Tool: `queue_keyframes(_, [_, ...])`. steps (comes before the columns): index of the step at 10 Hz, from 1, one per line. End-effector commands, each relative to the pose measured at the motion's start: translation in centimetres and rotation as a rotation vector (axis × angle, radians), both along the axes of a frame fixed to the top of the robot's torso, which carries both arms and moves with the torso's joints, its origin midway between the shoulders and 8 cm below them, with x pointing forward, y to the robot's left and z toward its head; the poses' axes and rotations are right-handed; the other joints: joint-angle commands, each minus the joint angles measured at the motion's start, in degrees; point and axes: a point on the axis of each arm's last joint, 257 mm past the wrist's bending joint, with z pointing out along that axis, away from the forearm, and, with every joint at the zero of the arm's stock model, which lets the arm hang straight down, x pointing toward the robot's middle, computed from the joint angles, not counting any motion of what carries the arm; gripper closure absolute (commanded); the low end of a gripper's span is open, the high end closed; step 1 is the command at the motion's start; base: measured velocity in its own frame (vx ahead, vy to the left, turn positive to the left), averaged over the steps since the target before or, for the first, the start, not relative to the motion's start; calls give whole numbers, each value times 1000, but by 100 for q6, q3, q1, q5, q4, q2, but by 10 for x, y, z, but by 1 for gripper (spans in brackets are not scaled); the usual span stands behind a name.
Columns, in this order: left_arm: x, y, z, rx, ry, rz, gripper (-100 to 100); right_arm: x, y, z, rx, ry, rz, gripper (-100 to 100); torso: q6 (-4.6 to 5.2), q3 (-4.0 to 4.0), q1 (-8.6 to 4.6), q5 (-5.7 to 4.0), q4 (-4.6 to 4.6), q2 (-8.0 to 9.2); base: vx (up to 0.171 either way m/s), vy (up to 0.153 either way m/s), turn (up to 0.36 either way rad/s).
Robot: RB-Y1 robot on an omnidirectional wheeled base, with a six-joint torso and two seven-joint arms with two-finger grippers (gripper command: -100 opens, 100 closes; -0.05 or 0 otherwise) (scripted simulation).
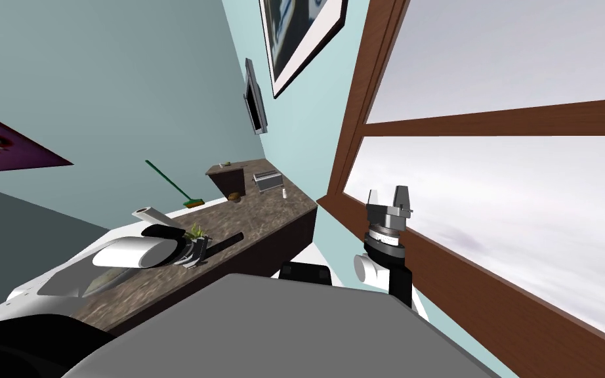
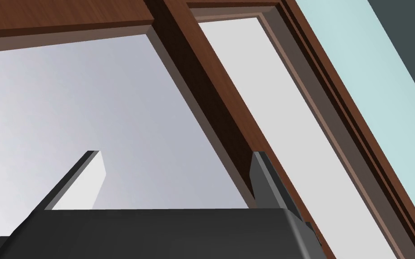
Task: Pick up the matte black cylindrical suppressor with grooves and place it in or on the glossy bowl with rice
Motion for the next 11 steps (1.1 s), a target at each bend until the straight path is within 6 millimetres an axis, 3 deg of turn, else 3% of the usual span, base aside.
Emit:
queue_keyframes(1, [-9,-7,-11,-26,30,15,-100,0,0,0,0,0,0,0,0,0,0,0,0,0,-40,49,-145])
queue_keyframes(2, [-6,-4,-7,-17,18,9,-100,0,0,0,0,0,0,0,0,-3,-7,-2,-1,-6,-17,19,-33])
queue_keyframes(3, [-6,-5,-8,-19,21,11,0,0,0,0,0,0,0,0,-3,-7,-18,-5,-3,-14,0,0,0])
queue_keyframes(4, [-8,-1,-17,-18,18,19,-100,0,0,0,0,0,0,0,-2,-11,-25,-6,-4,-19,-5,7,-33])
queue_keyframes(7, [-11,4,-31,-18,16,30,-100,0,0,0,0,0,0,0,-2,-12,-24,-6,-5,-21,-7,9,-30])
queue_keyframes(8, [-11,4,-26,-19,17,30,-100,0,0,0,0,0,0,0,-2,-12,-24,-6,-5,-21,0,0,0])
queue_keyframes(9, [-11,4,-27,-18,15,28,100,0,0,0,0,0,0,0,-3,-13,-23,-6,-6,-23,0,0,0])
queue_keyframes(11, [-10,4,-26,-18,12,30,100,0,0,0,0,0,0,0,-1,-15,-24,0,-10,-23,0,0,0])
